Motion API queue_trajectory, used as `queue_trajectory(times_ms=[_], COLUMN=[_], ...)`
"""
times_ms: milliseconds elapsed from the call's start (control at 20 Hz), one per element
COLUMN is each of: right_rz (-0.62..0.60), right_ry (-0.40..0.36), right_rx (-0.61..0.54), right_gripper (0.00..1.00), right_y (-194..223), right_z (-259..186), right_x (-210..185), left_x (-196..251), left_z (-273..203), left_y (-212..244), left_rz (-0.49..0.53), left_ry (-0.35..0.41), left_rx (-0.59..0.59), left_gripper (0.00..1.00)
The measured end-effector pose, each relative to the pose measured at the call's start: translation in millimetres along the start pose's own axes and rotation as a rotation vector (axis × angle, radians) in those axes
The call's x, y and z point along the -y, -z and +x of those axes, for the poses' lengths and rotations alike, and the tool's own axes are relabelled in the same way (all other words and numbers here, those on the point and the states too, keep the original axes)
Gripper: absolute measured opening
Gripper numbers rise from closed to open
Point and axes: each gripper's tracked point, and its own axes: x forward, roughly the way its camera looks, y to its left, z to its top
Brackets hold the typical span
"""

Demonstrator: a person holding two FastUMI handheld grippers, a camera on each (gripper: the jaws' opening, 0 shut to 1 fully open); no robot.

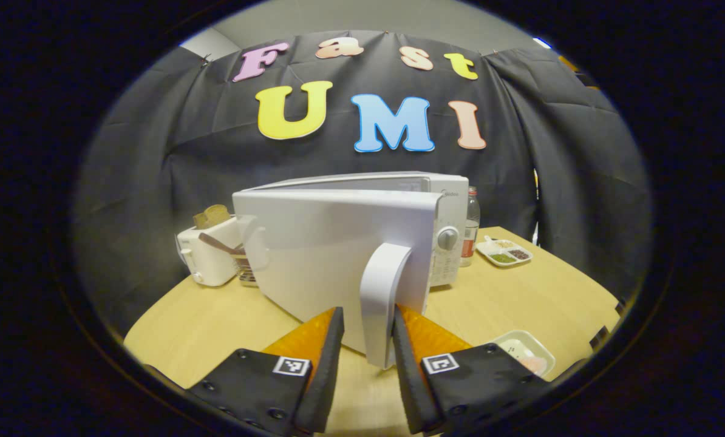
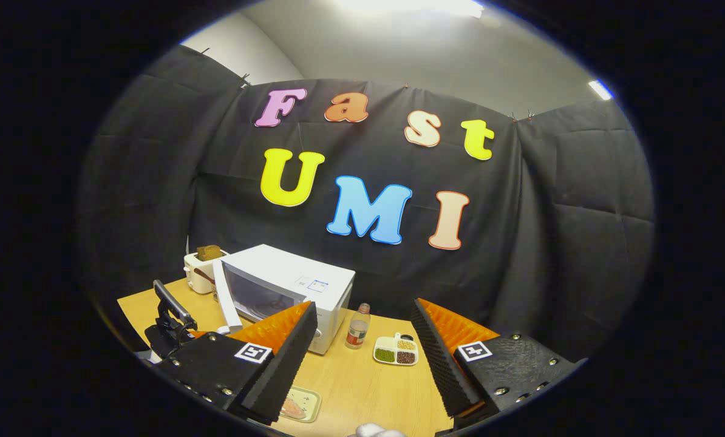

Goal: Open the microwave oven with the left hand, put the food in, and close the microwave oven.

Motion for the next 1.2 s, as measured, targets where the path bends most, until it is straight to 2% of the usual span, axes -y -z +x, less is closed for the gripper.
queue_trajectory(times_ms=[150, 200, 250, 300, 350, 400, 600, 750, 950, 1200], right_rz=[0.018, 0.024, 0.029, 0.037, 0.049, 0.064, 0.105, 0.131, 0.137, 0.143], right_ry=[-0.037, -0.045, -0.055, -0.066, -0.078, -0.094, -0.153, -0.22, -0.271, -0.327], right_rx=[0.006, 0.004, -0.001, -0.006, -0.009, -0.013, -0.032, -0.029, -0.029, -0.015], right_gripper=[0.96, 0.96, 0.96, 0.96, 0.96, 0.96, 0.96, 0.96, 0.95, 0.95], right_y=[-0.1, 0.4, 2.2, 3.8, 4.4, 4.4, 10.5, 7.1, 3.8, -5.0], right_z=[-0.1, 1.7, 2.6, 5.1, 6.3, 7.5, 15.8, 19.3, 26.3, 31.7], right_x=[-16.4, -21.9, -26.1, -32.2, -38.1, -45.6, -76.9, -106.0, -130.4, -152.8], left_x=[-32.6, -42.9, -50.4, -58.8, -65.3, -73.2, -109.8, -135.9, -166.0, -200.1], left_z=[-18.3, -25.7, -31.0, -36.9, -42.5, -48.1, -67.8, -83.2, -97.8, -122.4], left_y=[7.4, 8.6, 12.5, 12.1, 14.8, 15.8, 17.7, 18.2, 25.1, 28.0], left_rz=[0.016, 0.016, 0.012, 0.015, 0.026, 0.036, 0.049, 0.045, 0.023, 0.04], left_ry=[-0.037, -0.05, -0.063, -0.077, -0.087, -0.098, -0.143, -0.175, -0.211, -0.275], left_rx=[-0.018, -0.02, -0.023, -0.023, -0.025, -0.027, -0.034, -0.026, -0.038, -0.032], left_gripper=[0.73, 0.87, 0.96, 1.0, 1.0, 0.94, 1.0, 1.0, 0.93, 0.98])
